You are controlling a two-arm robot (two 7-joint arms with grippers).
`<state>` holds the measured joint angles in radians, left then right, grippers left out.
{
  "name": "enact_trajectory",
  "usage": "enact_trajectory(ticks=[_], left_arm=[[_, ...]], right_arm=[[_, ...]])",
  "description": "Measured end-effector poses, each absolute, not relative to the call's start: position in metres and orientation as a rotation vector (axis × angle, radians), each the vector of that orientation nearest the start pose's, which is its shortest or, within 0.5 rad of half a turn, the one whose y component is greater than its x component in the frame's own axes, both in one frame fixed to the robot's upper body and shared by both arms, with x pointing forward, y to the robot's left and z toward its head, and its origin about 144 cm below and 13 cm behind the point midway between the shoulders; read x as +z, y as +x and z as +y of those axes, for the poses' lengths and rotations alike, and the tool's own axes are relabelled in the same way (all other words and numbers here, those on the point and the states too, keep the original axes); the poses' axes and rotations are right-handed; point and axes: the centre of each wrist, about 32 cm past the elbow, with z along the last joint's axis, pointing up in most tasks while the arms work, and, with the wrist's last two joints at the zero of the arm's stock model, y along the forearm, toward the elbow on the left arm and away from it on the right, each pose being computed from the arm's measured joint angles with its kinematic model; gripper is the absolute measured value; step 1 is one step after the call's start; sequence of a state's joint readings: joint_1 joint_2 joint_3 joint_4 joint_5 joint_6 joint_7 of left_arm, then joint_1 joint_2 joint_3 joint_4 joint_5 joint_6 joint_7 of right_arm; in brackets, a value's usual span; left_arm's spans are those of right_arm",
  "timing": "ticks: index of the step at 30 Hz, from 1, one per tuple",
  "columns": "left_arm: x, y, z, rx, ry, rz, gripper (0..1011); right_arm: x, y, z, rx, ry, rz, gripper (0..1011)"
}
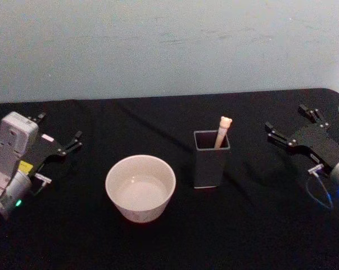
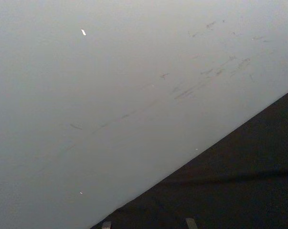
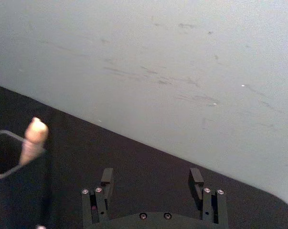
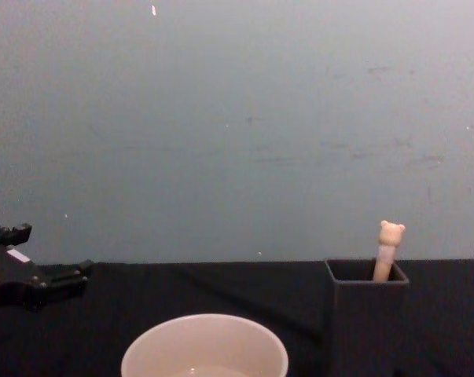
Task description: Pick up the stirring spoon with one hand, stir inside the cup, then place it back in its original position.
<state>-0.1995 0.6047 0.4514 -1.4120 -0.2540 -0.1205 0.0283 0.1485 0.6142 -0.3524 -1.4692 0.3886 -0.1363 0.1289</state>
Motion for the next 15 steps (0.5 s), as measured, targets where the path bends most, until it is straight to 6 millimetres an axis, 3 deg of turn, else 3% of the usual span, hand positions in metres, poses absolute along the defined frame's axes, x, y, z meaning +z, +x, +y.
enact_trajectory(ticks=[7,15], left_arm=[[1.140,0.489,0.310,1.248,0.304,-0.285,1001],[1.140,0.489,0.310,1.248,0.304,-0.285,1001]], right_arm=[[1.166,0.470,-0.340,-1.058,-0.112,-0.116,1002],[1.170,0.465,-0.342,-0.943,-0.082,-0.078,1000]])
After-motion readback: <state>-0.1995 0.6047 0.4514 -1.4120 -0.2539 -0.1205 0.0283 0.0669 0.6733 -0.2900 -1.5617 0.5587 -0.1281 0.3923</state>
